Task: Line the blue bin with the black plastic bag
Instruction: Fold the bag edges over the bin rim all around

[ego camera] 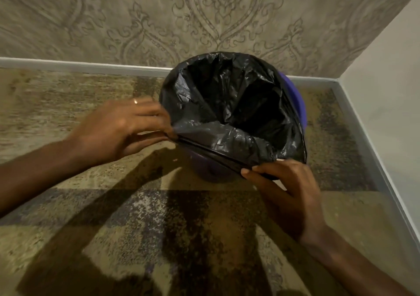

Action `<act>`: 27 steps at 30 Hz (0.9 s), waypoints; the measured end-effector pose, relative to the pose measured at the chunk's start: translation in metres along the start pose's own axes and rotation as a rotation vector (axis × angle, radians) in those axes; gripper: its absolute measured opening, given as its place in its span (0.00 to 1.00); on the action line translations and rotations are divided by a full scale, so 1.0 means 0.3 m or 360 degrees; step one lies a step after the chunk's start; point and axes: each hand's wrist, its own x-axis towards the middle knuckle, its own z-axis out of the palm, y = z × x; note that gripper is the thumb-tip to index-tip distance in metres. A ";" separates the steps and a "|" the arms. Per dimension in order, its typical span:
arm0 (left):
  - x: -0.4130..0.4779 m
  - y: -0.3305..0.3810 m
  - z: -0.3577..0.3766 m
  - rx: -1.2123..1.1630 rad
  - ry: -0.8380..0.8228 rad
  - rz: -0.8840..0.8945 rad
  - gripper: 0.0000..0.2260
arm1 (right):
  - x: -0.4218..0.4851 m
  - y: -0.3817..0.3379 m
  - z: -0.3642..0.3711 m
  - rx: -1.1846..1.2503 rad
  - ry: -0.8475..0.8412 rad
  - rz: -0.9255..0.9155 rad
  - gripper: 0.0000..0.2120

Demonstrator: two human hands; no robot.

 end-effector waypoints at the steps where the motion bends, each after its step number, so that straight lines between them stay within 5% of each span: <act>1: -0.016 0.017 0.014 0.0061 0.0060 -0.0020 0.10 | -0.003 0.004 0.001 0.0044 -0.0018 0.0006 0.12; 6: -0.126 0.096 0.103 0.0225 0.0261 -0.0138 0.07 | -0.042 0.029 -0.002 0.0362 -0.0122 0.0040 0.21; 10: -0.168 0.137 0.196 0.0090 0.0191 -0.0334 0.10 | -0.046 0.036 -0.006 0.0732 -0.0155 0.0250 0.18; 15: -0.173 0.120 0.262 -0.0244 0.0028 -0.0481 0.20 | 0.052 0.018 -0.101 0.0537 0.0282 0.0374 0.07; 17: -0.178 0.093 0.246 -0.0305 0.0155 -0.0488 0.16 | 0.165 0.048 -0.160 0.0381 0.0409 0.0537 0.02; 22: -0.012 -0.056 0.119 -0.0880 0.0948 -0.1226 0.13 | 0.470 0.212 -0.123 -0.0008 -0.0463 0.0856 0.24; 24: 0.134 -0.114 0.076 -0.1109 0.0921 -0.1403 0.10 | 0.540 0.256 -0.056 -0.0170 -0.0780 0.0966 0.29; 27: 0.335 -0.165 0.056 -0.0834 0.0456 -0.1257 0.14 | 0.600 0.289 0.003 -0.0158 -0.1127 0.1118 0.29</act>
